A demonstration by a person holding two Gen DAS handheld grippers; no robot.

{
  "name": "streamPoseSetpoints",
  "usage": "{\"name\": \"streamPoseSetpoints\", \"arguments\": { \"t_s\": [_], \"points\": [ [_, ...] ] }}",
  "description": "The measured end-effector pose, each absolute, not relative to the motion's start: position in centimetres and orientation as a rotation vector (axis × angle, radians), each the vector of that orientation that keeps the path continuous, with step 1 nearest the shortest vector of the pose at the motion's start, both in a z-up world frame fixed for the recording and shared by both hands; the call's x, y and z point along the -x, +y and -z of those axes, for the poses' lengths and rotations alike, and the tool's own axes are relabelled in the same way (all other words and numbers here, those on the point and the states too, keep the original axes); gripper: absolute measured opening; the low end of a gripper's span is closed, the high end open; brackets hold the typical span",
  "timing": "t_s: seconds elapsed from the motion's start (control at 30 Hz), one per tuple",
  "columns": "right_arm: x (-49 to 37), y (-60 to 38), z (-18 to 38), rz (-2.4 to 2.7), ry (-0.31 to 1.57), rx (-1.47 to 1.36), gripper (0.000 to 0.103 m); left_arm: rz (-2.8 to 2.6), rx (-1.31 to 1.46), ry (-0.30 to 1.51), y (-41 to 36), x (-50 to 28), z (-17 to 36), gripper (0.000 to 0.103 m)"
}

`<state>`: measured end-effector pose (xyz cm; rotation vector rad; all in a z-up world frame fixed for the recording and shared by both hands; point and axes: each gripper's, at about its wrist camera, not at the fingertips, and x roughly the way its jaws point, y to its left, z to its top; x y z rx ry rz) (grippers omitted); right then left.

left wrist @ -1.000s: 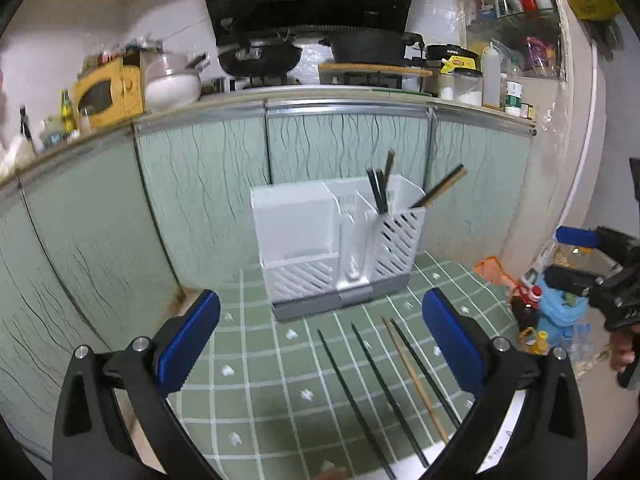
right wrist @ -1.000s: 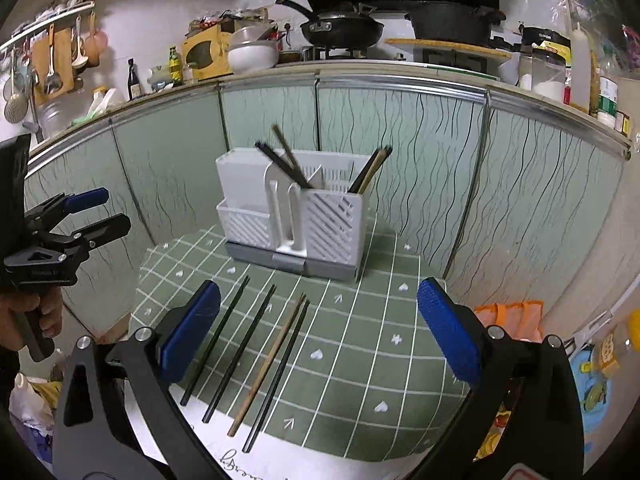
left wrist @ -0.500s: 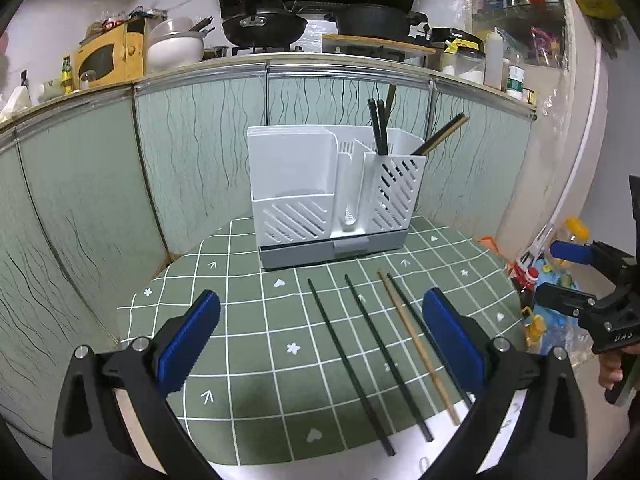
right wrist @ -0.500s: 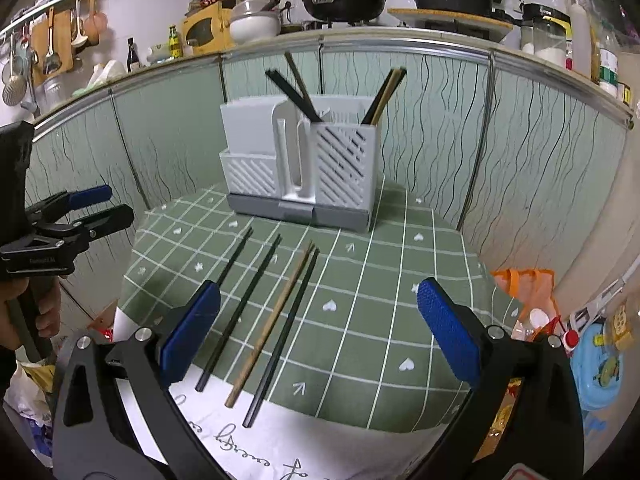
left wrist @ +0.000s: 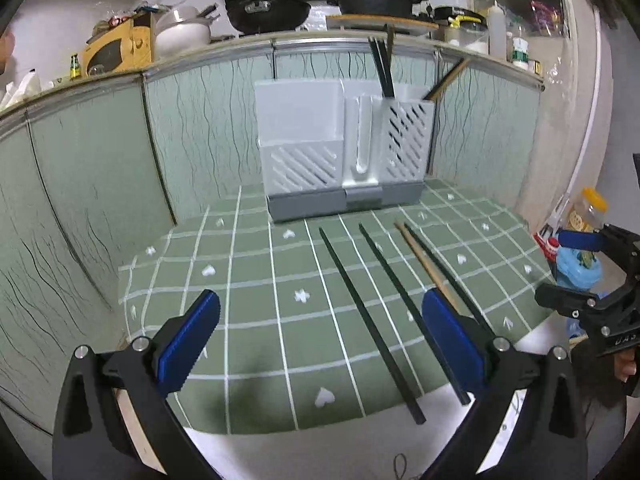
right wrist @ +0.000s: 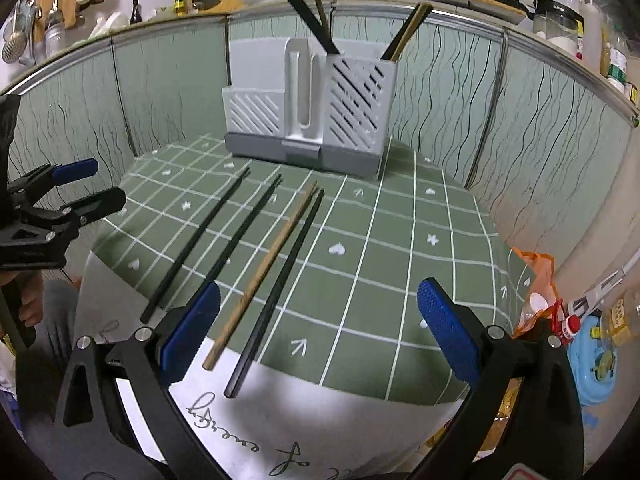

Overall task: Organize utensils
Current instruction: 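Move both open tools back over the remaining chopsticks on the mat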

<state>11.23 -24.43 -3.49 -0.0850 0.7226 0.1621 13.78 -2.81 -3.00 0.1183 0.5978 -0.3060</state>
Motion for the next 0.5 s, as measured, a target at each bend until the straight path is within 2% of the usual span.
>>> {"name": "streamPoseSetpoints", "arguments": {
  "t_s": [0.13,0.4,0.47,0.5],
  "points": [
    [-11.3,-24.2,4.7,-0.163,0.752,0.086,0.093,0.298,-0.133,0.609,-3.3,-13.3,4.3,0.098],
    [-11.1,-23.6,6.8,-0.176,0.799,0.088,0.074,0.305,-0.166,0.648,-4.4,-12.1,7.0,0.098],
    [-11.0,-23.4,7.2,-0.182,0.810,0.086,0.071,0.308,-0.172,0.657,-4.7,-11.9,7.6,0.096],
    [-11.0,-23.3,7.4,-0.185,0.813,0.084,0.070,0.308,-0.175,0.662,-4.8,-11.8,7.8,0.091]
  ]
}}
